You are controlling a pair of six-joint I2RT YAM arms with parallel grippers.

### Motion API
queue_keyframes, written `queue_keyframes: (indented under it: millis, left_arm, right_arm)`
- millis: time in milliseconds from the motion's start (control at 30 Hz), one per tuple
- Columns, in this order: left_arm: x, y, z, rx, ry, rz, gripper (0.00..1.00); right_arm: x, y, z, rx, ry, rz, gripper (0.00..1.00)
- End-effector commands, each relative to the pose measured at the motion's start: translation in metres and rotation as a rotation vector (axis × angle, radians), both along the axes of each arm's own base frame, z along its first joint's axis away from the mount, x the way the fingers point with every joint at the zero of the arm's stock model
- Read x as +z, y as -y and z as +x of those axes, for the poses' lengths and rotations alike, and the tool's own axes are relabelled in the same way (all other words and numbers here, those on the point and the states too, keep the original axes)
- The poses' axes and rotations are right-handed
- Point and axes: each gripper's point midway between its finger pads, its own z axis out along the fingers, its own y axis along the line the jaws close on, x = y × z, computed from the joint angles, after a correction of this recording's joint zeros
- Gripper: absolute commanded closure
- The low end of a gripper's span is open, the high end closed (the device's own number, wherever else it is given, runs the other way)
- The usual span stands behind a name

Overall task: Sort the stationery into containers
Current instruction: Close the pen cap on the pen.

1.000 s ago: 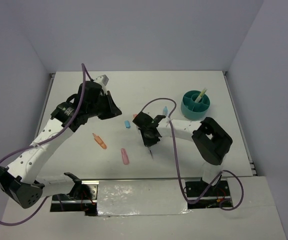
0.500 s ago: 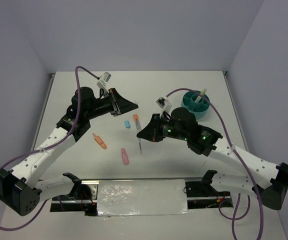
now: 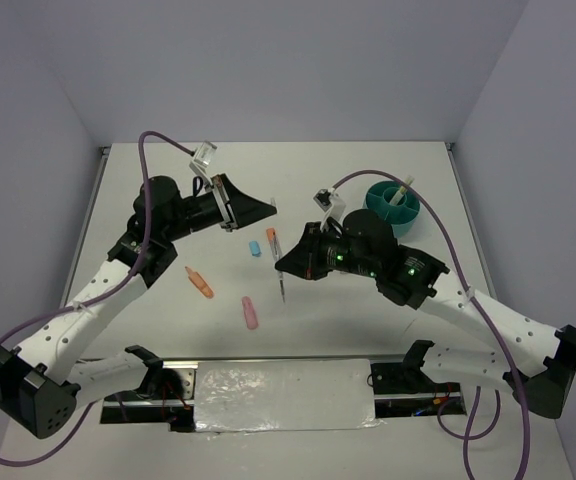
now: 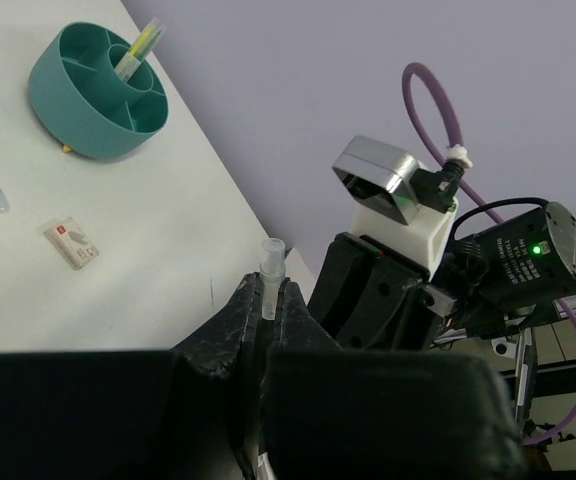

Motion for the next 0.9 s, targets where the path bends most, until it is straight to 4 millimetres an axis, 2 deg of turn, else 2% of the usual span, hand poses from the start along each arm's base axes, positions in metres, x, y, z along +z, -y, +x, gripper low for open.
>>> queue_keyframes:
  millis: [0,367,867]
  left_arm:
    - [0.005,-0.004,-0.002,0.002,0.048,0.006,1.00]
    - [-0.012,-0.002,0.001,-0.001,0.018,0.045,1.00]
    - [-0.017,-0.001,-0.006,-0.031,0.013,0.041,1.00]
  right_arm:
    - [0.025,0.002,0.002,-0.007,0.069,0.025,1.00]
    - [0.036,0.001,0.011,-0.032,0.098,0.011,1.00]
    - [0.037,0.002,0.024,-0.073,0.089,-0.003,1.00]
